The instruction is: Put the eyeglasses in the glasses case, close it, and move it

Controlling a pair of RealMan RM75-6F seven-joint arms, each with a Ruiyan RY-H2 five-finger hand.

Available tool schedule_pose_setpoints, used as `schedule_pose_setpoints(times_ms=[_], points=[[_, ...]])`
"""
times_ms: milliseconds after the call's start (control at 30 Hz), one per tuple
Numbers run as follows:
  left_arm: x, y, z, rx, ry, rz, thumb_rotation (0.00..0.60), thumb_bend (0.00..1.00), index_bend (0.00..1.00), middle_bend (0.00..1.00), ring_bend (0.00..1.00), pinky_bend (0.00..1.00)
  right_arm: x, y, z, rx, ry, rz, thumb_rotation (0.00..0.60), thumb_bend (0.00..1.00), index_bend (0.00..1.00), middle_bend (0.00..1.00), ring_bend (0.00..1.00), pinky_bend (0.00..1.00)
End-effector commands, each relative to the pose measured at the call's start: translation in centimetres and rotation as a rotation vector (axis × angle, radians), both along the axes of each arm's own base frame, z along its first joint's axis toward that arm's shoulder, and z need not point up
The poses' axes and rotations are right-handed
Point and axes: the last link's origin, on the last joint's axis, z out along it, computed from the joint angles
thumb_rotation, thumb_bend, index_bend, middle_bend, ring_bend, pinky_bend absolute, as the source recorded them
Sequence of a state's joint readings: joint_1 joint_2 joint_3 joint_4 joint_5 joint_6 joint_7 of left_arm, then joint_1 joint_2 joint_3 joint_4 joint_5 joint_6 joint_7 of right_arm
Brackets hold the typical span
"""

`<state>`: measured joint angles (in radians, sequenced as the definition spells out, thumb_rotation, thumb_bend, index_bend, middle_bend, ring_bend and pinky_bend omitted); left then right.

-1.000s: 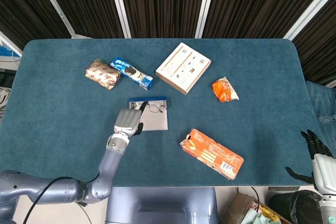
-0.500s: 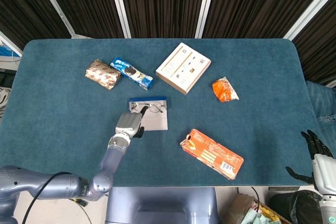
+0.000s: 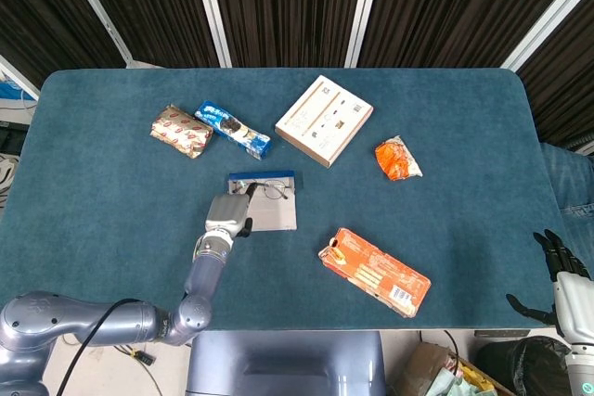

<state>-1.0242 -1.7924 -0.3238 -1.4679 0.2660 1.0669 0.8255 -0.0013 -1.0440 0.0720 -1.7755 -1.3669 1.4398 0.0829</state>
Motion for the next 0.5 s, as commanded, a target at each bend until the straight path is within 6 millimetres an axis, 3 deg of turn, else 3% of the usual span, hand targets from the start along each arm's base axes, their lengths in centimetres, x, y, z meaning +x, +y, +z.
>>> schedule_pose_setpoints(times_ms=[33, 500], points=[[0.0, -0.1, -0.1, -0.006, 0.005, -0.004, 0.6, 0.53, 0.0, 0.78, 0.74, 0.77, 0.0, 0.0, 0.0, 0.0, 0.0, 0.0, 0.6, 0.26, 0.09, 0.04, 0.12, 0.16], [0.3, 0.0, -1.2, -0.014, 0.028, -0.003, 0.6, 0.53, 0.0, 0.78, 0.74, 0.77, 0.0, 0.0, 0.0, -0.001, -0.003, -0.002, 0.6, 0.26, 0.09, 0.04, 0.12, 0.16]])
